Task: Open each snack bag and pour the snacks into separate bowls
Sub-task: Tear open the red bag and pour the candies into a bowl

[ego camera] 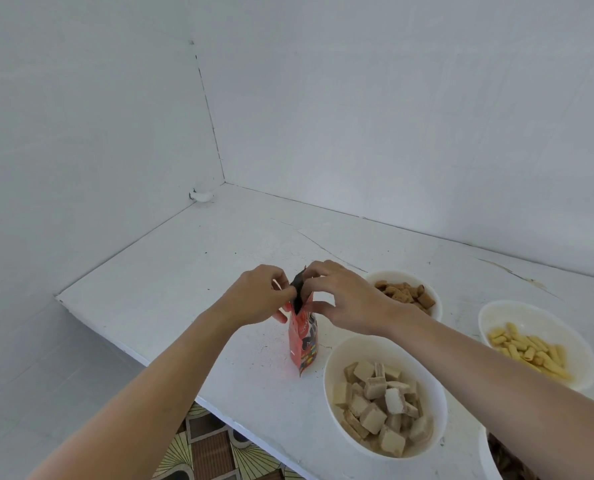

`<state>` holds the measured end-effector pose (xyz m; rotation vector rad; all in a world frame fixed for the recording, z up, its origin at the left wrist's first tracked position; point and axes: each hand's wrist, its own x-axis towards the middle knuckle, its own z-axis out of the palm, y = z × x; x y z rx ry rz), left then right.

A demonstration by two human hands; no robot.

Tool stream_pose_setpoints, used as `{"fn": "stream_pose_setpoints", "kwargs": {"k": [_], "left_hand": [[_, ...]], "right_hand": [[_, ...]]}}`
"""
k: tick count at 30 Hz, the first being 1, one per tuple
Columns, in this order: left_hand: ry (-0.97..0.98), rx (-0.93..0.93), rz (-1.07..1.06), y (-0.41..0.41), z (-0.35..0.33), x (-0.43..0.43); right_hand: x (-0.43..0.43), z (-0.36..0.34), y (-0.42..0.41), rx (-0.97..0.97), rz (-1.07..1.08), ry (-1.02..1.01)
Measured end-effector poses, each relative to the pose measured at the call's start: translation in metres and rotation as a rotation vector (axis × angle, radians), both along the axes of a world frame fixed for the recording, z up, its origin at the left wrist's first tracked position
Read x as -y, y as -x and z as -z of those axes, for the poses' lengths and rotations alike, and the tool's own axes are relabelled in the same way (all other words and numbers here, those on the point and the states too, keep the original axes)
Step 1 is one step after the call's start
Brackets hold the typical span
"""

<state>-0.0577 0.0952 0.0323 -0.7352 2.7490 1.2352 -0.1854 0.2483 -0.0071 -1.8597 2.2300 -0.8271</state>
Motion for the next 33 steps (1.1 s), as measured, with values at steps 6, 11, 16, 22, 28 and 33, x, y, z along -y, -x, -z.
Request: {"fn": "stream_pose_setpoints", "kwargs": {"k": [6,11,16,22,28,33], "left_hand": [[-0.058,-0.146,-0.038,-0.004,0.001,0.001],[-0.015,-0.151,-0.084,-0.005,0.013,0.010],[0.083,-0.151,-0.123,-0.003,0.013,0.019],[0.105,-0.252,-0.166,0.000,0.021,0.014],[0.109,-0.226,-0.192,0.001,0.022,0.020],[0.118,-0.197,-0.170,0.003,0.019,0.021]], "right_hand": [[-0.003,0.000,-0.002,0.325,0.119,0.057],[-0.007,0.000,-0.002,0.399,0.161,0.080],[-0.003,-0.001,-0.002,0.323,0.158,0.082],[0.009,-0.001,-0.007,0.372,0.350,0.124],[0.008,-0.003,-0.007,0.325,0.346,0.079],[0.006,-0.001,-0.004,0.318,0.326,0.093]]}}
